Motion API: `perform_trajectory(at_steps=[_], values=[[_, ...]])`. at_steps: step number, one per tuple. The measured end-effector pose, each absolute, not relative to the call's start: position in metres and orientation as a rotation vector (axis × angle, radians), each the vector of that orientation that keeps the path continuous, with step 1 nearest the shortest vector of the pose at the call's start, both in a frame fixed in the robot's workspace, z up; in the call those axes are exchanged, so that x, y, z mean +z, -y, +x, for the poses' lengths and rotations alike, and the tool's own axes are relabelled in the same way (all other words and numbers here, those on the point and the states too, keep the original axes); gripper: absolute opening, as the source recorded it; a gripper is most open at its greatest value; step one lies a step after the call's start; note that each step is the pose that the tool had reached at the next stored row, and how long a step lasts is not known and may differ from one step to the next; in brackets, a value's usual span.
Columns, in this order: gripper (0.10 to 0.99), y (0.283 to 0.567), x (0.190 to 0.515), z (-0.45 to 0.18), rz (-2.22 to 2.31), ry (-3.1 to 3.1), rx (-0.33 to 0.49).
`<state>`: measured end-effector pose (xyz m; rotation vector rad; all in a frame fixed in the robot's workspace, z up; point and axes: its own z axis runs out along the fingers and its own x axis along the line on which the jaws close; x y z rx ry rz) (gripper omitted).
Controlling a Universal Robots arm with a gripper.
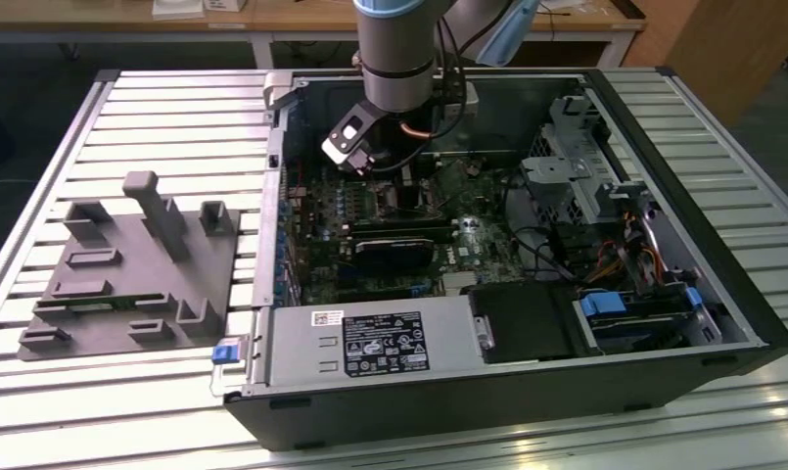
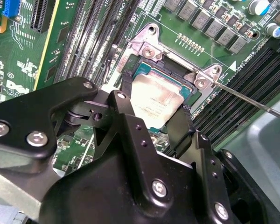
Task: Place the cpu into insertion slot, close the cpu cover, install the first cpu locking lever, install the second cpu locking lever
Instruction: 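Place the cpu into insertion slot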
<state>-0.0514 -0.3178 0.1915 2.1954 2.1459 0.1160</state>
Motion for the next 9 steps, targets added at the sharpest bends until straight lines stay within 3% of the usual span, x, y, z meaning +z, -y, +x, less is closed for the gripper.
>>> perform_trajectory(at_steps=[9], values=[[0.541, 0.3177, 0.1905, -0.0515, 2.195, -2.146, 0.116]])
